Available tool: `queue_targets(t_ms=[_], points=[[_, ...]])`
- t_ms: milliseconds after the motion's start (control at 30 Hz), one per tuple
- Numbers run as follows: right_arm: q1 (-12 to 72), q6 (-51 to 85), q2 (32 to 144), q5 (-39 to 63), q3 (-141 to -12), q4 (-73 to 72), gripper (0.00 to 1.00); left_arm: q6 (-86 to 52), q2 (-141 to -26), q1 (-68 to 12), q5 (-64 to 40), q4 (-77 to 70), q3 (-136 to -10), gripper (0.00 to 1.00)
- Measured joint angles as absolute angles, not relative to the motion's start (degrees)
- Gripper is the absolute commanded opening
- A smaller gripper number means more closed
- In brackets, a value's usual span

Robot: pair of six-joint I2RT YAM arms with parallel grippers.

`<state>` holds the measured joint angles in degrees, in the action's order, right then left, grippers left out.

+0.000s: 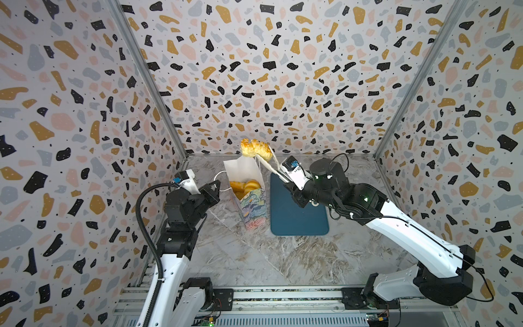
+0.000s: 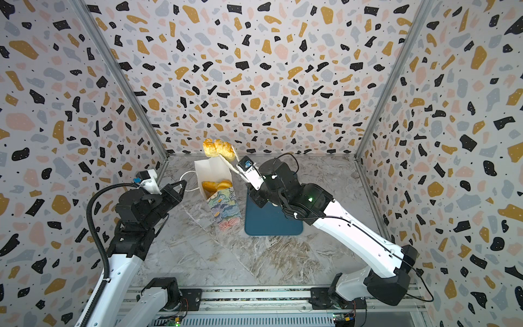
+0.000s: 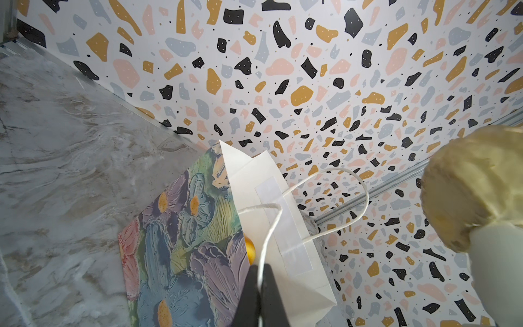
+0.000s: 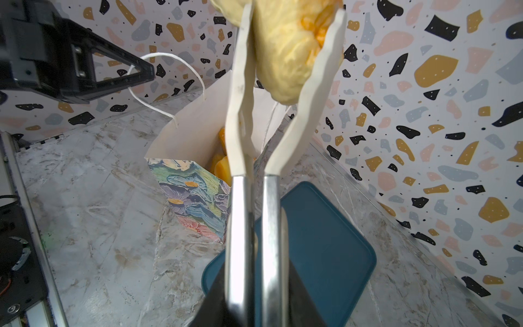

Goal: Pack bread into a paper bag
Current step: Place the bread in the paper bag.

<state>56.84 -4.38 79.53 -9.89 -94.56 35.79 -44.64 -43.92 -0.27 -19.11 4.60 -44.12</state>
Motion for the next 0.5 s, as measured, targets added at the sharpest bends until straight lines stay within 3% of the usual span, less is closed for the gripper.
queue_targets(t_ms=[500], points=[[64.20,-5.69,87.15,-16.27,-97.25,37.65,0.26,-44.62,-43.07,-0.27,-19.05,5.04,-44.10,0.00]])
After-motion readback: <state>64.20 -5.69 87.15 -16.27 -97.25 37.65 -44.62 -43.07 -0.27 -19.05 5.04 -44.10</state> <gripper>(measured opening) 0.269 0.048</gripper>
